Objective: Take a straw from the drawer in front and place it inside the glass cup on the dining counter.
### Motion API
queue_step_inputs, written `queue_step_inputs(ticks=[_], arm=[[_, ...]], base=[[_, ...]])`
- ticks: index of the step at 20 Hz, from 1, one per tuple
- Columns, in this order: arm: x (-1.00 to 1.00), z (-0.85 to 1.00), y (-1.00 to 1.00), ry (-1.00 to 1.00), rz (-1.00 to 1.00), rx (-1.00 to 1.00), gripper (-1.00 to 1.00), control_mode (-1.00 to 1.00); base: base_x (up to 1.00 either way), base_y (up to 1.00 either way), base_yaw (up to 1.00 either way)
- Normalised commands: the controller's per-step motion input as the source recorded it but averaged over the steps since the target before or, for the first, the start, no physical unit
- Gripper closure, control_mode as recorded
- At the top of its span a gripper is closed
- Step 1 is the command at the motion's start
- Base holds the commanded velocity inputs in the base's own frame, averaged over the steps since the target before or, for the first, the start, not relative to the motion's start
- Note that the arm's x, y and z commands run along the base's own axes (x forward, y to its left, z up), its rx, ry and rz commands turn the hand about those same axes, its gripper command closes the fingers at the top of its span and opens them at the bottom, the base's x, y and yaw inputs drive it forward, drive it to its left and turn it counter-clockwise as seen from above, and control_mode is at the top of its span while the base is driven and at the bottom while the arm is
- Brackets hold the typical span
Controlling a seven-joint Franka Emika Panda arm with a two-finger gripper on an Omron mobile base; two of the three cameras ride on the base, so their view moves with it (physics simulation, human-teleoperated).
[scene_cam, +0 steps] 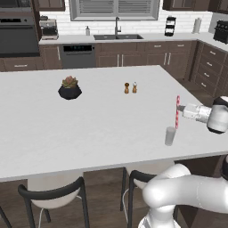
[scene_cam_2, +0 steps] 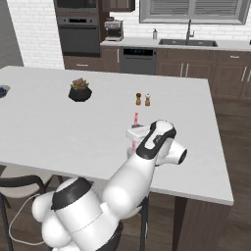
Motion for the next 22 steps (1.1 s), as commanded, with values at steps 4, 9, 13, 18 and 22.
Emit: queue_step_inputs(ticks=[4, 9, 13, 18, 22], arm=[[0.00, 0.00, 0.00, 0.00, -0.03, 0.00, 1.00, -1.00], [0.05, 0.00, 0.00, 0.00, -0.01, 0.00, 1.00, -1.00], [0.10, 0.00, 0.00, 0.00, 0.00, 0.00, 1.00, -1.00], [0.12, -0.11, 0.00, 0.00, 0.00, 0.00, 1.00, -1.00], [0.02, -0.16, 0.00, 0.00, 0.00, 0.00, 1.00, -1.00]], base=[[0.00, 0.00, 0.00], [0.00, 0.00, 0.00], [0.00, 0.00, 0.00], [0.00, 0.00, 0.00], [0.00, 0.00, 0.00]])
